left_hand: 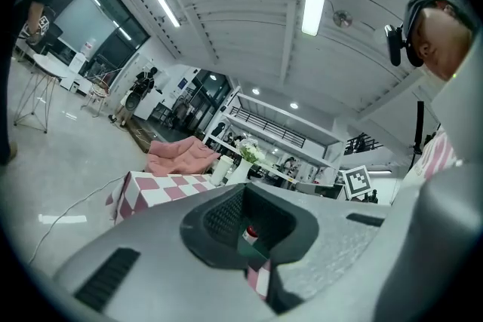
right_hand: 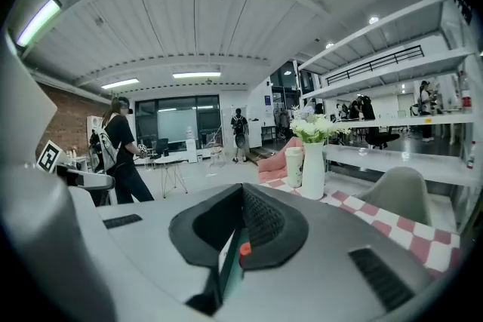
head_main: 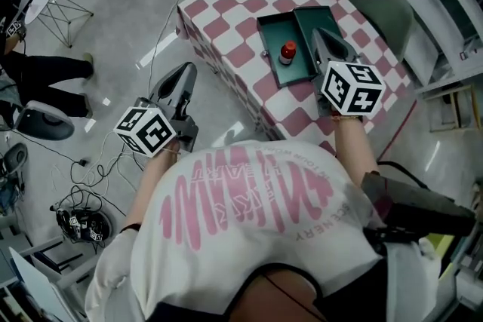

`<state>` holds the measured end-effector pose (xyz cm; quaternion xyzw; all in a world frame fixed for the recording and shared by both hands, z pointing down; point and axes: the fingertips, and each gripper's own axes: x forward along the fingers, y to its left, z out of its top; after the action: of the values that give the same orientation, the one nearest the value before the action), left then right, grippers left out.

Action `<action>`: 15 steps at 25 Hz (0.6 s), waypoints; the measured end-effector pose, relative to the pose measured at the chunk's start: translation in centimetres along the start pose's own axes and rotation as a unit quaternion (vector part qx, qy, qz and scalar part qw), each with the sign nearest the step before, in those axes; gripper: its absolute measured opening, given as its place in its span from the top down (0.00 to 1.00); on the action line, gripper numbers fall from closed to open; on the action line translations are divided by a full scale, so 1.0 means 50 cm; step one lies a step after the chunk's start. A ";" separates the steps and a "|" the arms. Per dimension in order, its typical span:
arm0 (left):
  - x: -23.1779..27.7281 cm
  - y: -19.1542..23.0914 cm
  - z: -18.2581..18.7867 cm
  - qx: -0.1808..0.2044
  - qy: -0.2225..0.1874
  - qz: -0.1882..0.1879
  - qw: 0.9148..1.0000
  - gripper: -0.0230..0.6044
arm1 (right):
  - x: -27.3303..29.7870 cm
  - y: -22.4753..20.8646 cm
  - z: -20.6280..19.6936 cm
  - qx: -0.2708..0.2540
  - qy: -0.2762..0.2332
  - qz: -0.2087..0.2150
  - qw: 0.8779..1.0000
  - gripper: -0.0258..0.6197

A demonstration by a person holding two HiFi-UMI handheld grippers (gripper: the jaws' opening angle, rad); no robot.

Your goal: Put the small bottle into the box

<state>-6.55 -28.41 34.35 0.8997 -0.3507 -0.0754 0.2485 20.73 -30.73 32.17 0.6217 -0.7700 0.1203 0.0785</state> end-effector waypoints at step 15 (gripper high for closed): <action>0.111 -0.073 -0.006 0.014 0.030 -0.077 0.996 0.95 | -0.094 -0.080 -0.041 0.008 0.021 -0.061 0.998 0.95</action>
<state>-0.16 -29.72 33.01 0.9294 -0.2735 -0.0624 0.2400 25.59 -26.53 33.23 0.6653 -0.7280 0.1342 0.0970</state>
